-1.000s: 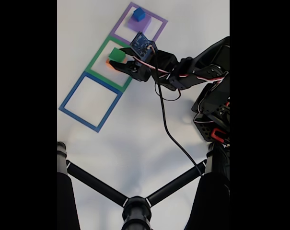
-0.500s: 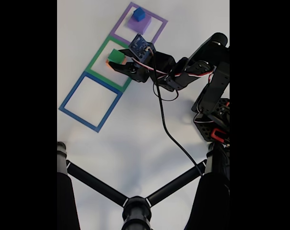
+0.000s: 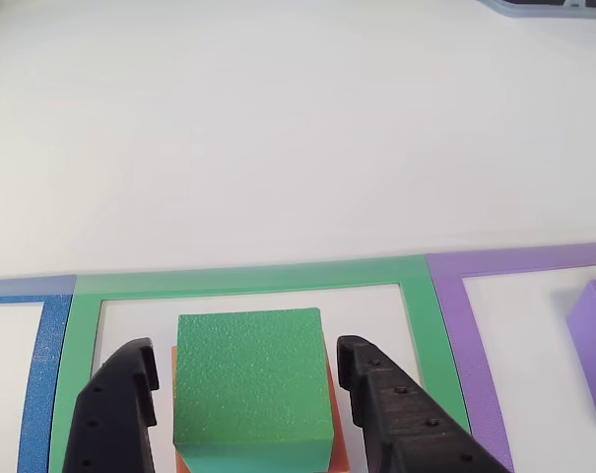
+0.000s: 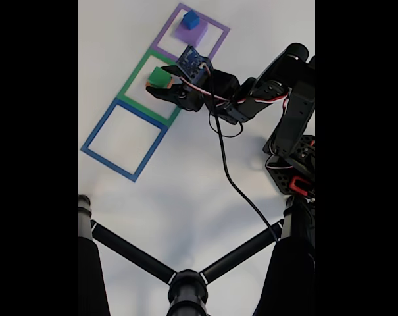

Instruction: Tower of hanoi

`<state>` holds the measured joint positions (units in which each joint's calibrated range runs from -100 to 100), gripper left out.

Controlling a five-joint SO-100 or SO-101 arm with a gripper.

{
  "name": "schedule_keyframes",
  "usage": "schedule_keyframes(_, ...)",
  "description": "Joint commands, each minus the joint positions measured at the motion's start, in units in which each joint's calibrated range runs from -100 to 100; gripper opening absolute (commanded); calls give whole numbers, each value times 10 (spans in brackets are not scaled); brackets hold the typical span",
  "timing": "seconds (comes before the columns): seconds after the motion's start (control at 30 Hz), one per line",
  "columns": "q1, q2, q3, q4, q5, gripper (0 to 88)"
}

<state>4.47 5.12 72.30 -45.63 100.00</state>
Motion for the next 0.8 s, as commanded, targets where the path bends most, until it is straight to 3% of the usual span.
schedule_keyframes(0.0, 9, -13, -15, -11, 0, 239)
schedule_keyframes(0.13, 9, -32, -13, -7, 0, 273)
schedule_keyframes(0.27, 5, -107, -9, 59, 0, 209)
schedule_keyframes(0.77, 36, -468, -168, 695, 0, 118)
